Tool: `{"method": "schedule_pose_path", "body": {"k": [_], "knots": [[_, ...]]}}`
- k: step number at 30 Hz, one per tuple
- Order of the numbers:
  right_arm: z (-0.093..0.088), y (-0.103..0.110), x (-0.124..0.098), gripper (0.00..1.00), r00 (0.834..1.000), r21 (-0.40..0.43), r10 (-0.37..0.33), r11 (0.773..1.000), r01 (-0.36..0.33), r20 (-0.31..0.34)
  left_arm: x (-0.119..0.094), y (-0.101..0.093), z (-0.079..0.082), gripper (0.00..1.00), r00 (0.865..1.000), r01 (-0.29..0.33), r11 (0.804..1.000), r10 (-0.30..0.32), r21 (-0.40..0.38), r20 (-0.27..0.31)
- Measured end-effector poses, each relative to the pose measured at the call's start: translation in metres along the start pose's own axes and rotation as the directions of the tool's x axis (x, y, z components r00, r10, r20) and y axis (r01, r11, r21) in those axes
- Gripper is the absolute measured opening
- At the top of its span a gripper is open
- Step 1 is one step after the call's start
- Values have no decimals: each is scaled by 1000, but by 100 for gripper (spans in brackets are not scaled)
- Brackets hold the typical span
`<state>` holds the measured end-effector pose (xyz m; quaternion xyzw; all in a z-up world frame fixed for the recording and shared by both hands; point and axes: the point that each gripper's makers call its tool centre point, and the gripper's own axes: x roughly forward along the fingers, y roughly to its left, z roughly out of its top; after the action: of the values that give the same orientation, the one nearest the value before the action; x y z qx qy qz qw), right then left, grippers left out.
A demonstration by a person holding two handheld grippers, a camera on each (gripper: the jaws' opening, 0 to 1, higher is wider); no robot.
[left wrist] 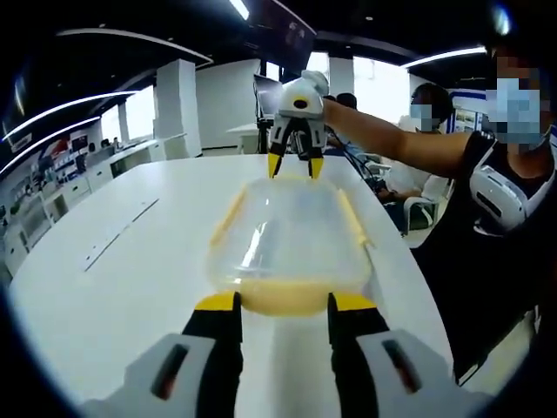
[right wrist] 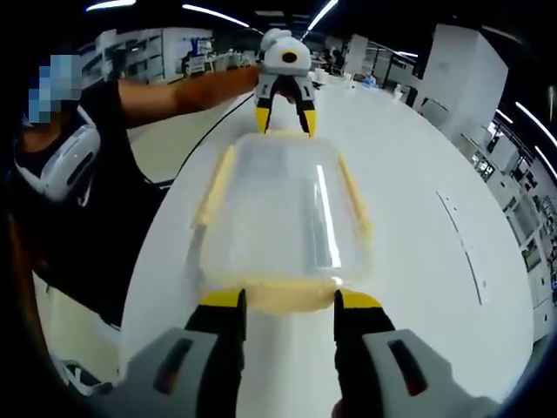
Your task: Snap each plastic latch of the storage box into its locked position after aligning the lid with the box until every specified latch is closed and the lid sits flush.
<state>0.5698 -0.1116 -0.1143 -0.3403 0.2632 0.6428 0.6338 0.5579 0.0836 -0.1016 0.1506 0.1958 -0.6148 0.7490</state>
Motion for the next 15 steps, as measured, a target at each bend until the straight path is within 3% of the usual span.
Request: {"method": "schedule_pose_path", "body": {"k": [3,4,5,12,14,15], "knots": [[3,-1,-5,43,1000,-4,-23,1000,23,12,-3,1,2,59,1000,0,1000,0,-22,9],[5,-1,-8,48,999,-7,-31,999,31,20,-2,-1,8,74,999,3,999,-1,-43,43],[9,-1,-13,55,999,2,-35,999,35,42,-2,-5,14,80,997,18,998,-14,-61,71],[19,4,-19,79,997,8,-47,999,46,54,6,-9,27,99,997,-56,998,55,19,51],[25,6,-17,96,997,23,-43,999,42,67,11,-12,27,100,998,-66,996,67,54,-3],[29,7,-16,99,997,36,-40,999,37,73,14,-12,27,100,996,-78,995,81,68,-38]]}}
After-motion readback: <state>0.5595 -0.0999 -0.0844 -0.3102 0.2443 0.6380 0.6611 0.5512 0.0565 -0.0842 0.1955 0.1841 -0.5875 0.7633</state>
